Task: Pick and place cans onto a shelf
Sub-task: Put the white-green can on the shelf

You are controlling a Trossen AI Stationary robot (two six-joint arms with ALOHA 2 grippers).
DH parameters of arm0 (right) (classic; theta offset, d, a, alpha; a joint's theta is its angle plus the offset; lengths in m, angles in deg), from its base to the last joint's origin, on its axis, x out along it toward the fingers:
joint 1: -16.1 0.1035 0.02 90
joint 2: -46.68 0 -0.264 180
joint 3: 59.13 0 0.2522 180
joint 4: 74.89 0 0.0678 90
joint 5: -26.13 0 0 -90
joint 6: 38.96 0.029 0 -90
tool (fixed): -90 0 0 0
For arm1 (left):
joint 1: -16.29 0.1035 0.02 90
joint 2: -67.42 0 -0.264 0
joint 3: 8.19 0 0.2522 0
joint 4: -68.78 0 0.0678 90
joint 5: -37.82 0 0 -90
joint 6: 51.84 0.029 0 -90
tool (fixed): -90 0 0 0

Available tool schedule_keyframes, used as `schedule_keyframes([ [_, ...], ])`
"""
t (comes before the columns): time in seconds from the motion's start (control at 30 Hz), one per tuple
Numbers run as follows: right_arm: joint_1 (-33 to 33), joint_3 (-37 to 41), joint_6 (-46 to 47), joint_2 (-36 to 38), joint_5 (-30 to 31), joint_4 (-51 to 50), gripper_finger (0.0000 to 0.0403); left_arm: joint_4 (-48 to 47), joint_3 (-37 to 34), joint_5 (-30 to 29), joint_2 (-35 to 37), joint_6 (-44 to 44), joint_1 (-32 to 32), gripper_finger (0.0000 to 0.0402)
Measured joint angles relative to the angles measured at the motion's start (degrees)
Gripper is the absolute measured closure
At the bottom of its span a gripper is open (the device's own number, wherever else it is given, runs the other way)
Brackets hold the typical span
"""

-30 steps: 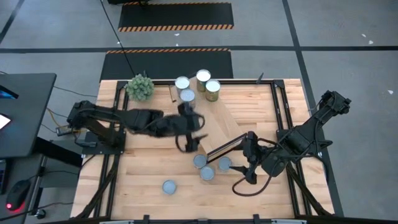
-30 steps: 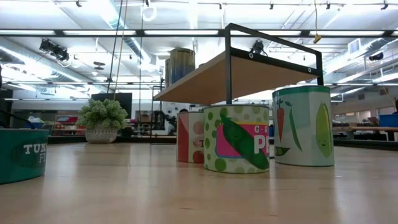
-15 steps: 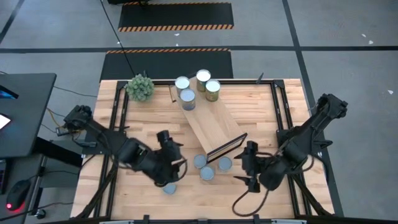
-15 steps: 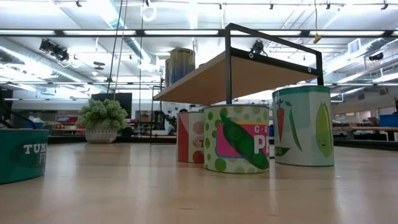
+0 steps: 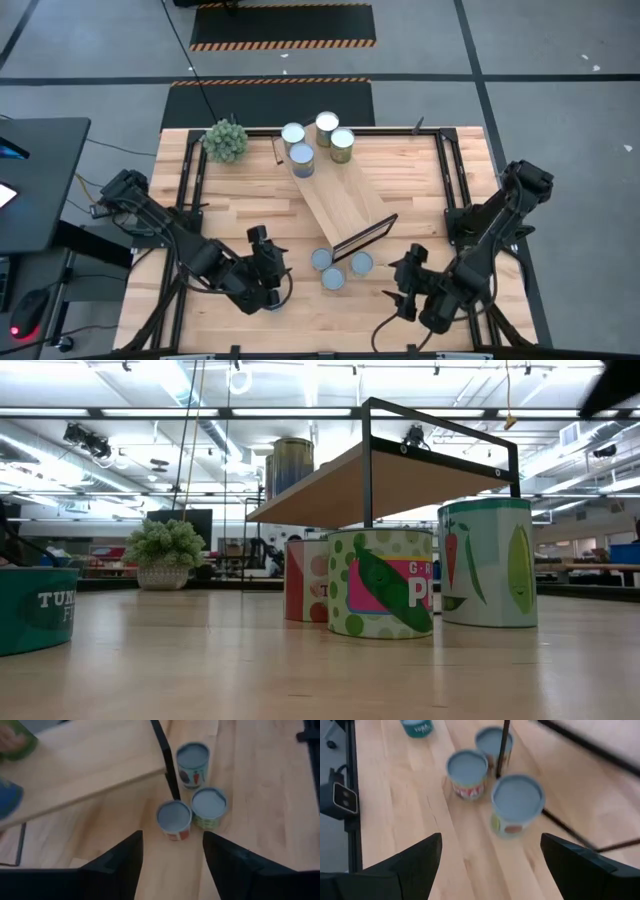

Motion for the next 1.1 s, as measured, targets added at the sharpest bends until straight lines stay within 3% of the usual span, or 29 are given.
schedule_keyframes([
  [0.33, -0.41, 12.88, 6.57, -0.09, 0.03, 12.93, 0.0045, 3.67, -3.78, 0.08, 0.00, -0.10, 0.16, 0.0223],
  [0.53, -3.49, 17.60, 4.15, -0.09, -2.05, 20.54, 0.0006, 5.82, -7.77, 3.22, 0.33, -0.46, 0.16, 0.0234],
  [0.87, -9.46, 22.68, -3.36, -0.09, -1.79, 32.66, 0.0004, 15.99, -19.25, 8.04, 3.05, -3.52, 0.16, 0.0242],
  [1.1, -11.73, 24.27, -9.85, -1.61, -0.06, 40.70, 0.0003, 24.49, -27.89, 8.38, 7.41, -8.38, 0.66, 0.0242],
])
